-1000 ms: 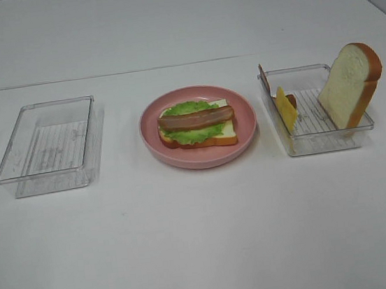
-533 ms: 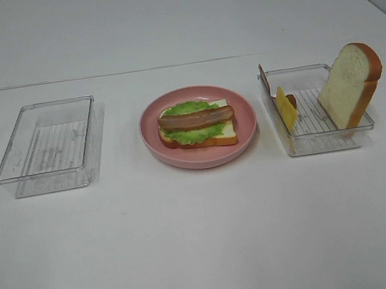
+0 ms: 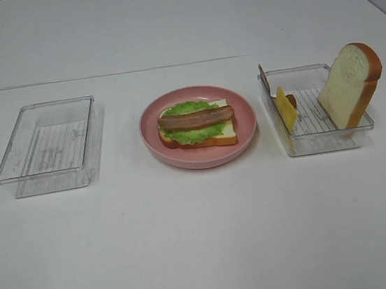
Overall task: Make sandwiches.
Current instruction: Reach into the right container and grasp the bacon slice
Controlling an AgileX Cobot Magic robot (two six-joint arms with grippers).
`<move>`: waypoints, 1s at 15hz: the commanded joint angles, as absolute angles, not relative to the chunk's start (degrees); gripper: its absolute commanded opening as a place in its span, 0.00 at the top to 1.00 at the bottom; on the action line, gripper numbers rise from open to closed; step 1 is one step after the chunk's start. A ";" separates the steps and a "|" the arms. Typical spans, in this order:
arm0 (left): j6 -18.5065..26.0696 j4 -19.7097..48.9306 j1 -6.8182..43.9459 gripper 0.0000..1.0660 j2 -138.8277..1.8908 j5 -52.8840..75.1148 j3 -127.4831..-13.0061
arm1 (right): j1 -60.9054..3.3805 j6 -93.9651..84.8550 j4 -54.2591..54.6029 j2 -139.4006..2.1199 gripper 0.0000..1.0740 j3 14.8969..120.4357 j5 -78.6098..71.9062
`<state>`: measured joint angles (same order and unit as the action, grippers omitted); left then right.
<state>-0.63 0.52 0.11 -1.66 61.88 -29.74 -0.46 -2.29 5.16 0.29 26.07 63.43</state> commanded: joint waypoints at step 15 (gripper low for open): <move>-0.52 0.97 -0.11 0.07 0.63 61.54 -29.62 | -0.06 -2.75 5.50 1.32 0.19 25.90 63.25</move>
<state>-0.52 0.52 0.11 0.29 61.82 -29.74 -0.46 -2.29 5.16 0.29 26.07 63.43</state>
